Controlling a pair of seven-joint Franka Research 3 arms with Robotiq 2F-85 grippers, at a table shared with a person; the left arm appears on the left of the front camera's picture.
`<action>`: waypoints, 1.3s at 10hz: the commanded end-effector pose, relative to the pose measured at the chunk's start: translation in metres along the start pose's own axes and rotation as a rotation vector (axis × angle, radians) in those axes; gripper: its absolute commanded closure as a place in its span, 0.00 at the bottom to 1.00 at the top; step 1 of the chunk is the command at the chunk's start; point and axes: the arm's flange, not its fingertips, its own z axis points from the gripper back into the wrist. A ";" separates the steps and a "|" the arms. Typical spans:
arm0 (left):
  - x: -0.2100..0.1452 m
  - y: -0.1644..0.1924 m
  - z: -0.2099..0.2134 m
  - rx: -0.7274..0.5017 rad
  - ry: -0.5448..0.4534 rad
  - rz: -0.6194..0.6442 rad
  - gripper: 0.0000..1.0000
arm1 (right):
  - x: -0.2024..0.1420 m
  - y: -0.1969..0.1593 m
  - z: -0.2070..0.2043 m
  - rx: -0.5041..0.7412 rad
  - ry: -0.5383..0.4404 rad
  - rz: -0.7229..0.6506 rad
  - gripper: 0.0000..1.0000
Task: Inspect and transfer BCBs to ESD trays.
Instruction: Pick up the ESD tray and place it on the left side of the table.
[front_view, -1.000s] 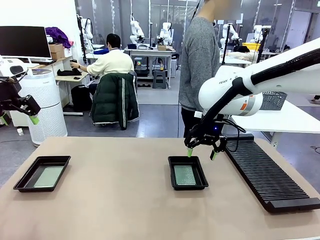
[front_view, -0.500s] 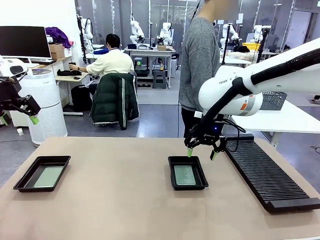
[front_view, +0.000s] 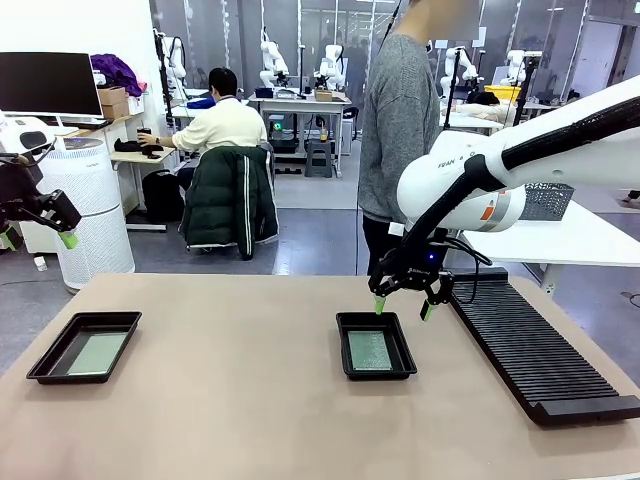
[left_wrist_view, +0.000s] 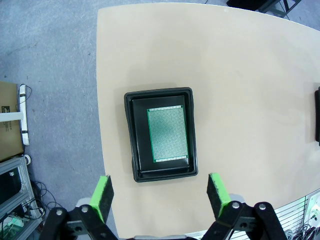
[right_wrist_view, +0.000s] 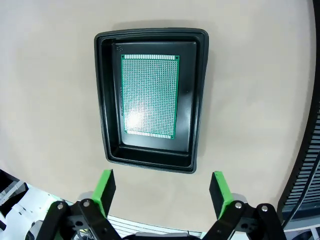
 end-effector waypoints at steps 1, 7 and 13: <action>-0.002 -0.001 -0.001 0.003 -0.004 0.001 0.00 | 0.000 0.001 -0.001 0.013 -0.003 0.002 0.00; -0.003 -0.023 0.009 -0.011 -0.009 0.022 0.00 | -0.008 -0.013 0.008 0.047 -0.018 0.000 0.00; -0.010 -0.146 0.044 0.000 0.011 0.048 0.00 | -0.050 -0.088 0.047 0.228 -0.121 0.011 0.00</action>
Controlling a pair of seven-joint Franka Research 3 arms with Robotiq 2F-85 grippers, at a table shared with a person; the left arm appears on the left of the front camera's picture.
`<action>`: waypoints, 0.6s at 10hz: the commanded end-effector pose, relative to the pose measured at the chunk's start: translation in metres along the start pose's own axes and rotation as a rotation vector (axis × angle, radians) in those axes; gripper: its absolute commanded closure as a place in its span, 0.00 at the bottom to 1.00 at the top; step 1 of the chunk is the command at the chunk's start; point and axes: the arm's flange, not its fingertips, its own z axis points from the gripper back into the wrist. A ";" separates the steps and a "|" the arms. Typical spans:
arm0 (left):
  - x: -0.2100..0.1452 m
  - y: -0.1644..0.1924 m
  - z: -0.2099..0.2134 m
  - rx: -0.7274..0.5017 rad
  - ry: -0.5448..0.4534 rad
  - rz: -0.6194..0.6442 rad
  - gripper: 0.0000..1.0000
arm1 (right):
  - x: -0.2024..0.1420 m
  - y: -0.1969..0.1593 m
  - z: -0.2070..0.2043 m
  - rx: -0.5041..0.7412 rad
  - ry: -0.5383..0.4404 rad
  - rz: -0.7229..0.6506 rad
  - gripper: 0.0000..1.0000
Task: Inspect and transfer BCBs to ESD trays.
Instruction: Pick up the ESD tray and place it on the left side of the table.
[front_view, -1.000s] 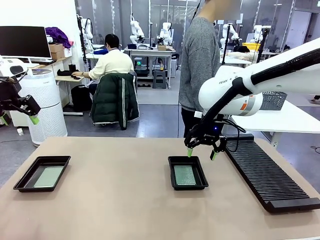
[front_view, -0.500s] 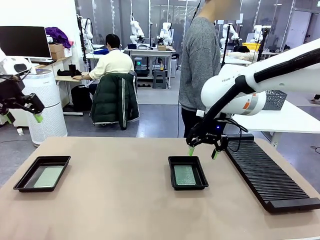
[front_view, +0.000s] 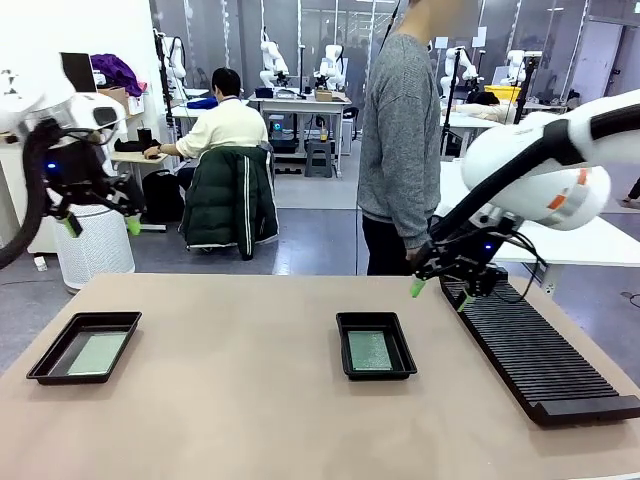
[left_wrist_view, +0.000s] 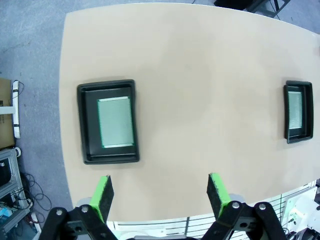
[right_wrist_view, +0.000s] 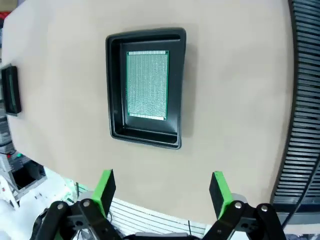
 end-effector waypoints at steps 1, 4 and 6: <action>0.001 -0.038 0.003 0.009 0.018 0.036 0.00 | -0.009 -0.028 0.002 0.077 -0.026 0.010 0.00; 0.001 -0.122 -0.008 -0.028 0.033 0.031 0.00 | -0.012 -0.069 0.014 0.148 -0.032 0.012 0.00; 0.003 -0.169 -0.023 -0.067 0.087 0.058 0.00 | -0.011 -0.091 0.018 0.207 -0.040 0.055 0.00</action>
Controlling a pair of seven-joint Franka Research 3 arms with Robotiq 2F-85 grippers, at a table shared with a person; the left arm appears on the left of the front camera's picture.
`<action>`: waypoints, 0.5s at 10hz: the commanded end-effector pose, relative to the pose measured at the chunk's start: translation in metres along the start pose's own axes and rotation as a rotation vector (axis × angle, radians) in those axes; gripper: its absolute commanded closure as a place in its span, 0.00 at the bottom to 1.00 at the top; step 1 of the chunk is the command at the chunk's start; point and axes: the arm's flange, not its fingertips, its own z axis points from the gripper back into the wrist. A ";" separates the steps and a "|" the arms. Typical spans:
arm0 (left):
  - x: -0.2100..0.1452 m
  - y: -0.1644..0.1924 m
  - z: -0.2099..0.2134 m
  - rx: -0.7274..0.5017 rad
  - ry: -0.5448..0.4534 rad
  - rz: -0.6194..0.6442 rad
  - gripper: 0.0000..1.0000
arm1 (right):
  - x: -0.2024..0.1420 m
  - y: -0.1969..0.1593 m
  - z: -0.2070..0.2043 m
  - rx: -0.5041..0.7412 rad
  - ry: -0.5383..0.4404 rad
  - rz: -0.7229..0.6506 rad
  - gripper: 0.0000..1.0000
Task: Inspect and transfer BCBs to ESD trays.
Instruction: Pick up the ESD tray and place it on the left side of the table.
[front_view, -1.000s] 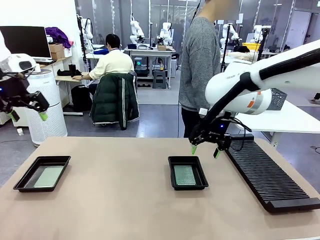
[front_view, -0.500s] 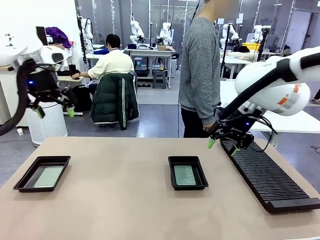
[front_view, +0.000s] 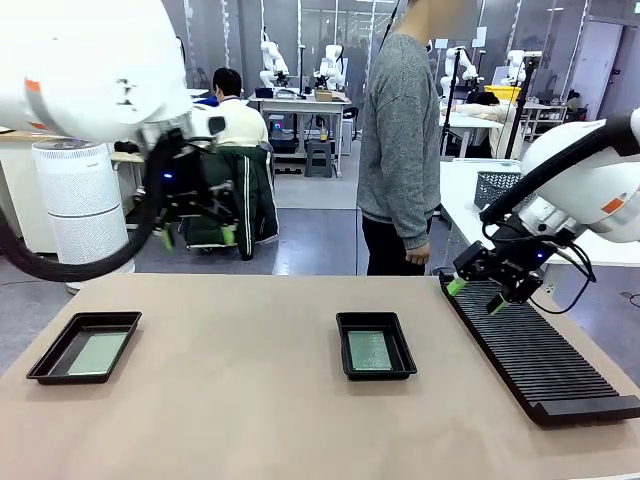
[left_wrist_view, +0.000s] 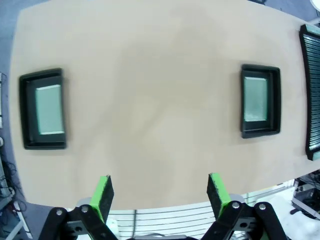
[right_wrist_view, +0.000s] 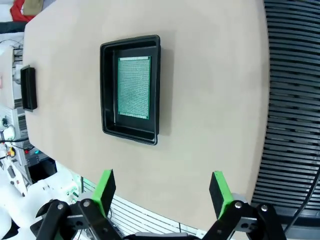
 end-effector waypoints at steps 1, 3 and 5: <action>0.010 -0.033 -0.011 -0.024 0.028 0.041 0.00 | -0.003 -0.016 0.001 0.086 0.001 0.051 0.00; 0.011 -0.076 -0.030 -0.015 0.022 0.059 0.00 | 0.003 -0.027 0.006 0.108 0.007 0.080 0.00; 0.013 -0.109 -0.052 -0.020 0.018 0.065 0.00 | 0.008 -0.032 0.009 0.121 0.022 0.102 0.00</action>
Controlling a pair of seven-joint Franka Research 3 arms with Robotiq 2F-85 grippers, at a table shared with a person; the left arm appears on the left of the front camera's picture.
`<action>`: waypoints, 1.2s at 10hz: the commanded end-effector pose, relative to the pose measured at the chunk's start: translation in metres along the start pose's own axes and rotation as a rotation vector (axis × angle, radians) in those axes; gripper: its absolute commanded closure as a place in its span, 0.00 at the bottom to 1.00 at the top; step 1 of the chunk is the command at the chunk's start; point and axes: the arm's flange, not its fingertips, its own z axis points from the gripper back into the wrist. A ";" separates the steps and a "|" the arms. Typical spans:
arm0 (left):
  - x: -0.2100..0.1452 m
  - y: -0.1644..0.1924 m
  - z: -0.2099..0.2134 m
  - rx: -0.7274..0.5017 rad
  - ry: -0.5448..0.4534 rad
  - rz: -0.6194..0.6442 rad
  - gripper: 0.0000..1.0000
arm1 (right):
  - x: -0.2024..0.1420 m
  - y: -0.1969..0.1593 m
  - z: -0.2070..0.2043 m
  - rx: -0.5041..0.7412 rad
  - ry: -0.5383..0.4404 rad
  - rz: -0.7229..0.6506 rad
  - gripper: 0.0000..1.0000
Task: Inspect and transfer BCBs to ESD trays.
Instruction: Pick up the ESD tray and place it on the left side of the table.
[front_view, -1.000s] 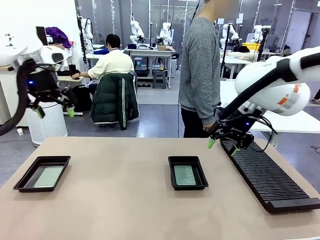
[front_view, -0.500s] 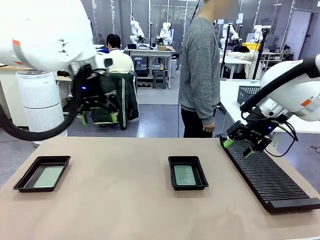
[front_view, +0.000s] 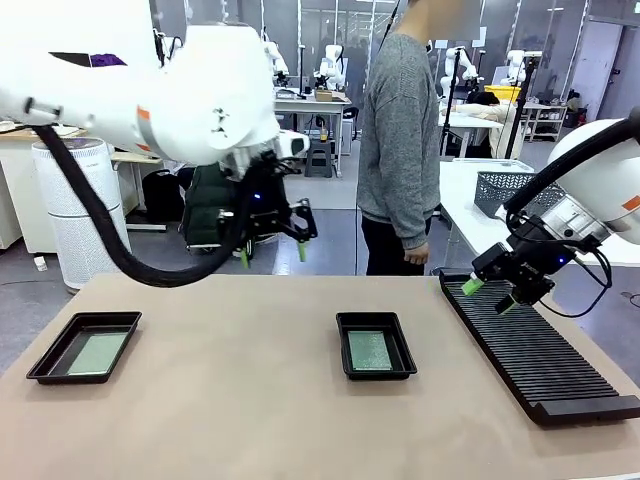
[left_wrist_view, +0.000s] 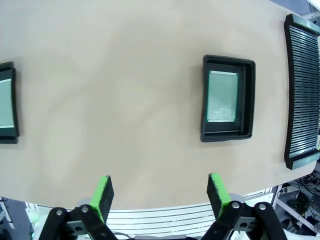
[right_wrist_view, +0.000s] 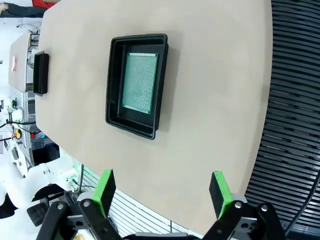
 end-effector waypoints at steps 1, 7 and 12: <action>0.008 -0.029 -0.019 0.017 -0.028 0.017 0.00 | 0.009 -0.007 0.004 0.050 0.014 0.029 0.00; 0.014 -0.096 -0.085 0.062 0.015 -0.057 0.00 | 0.015 -0.023 0.009 0.107 -0.002 0.036 0.00; 0.027 -0.121 -0.140 0.140 0.031 -0.111 0.00 | 0.012 -0.013 0.007 0.044 -0.001 0.016 0.00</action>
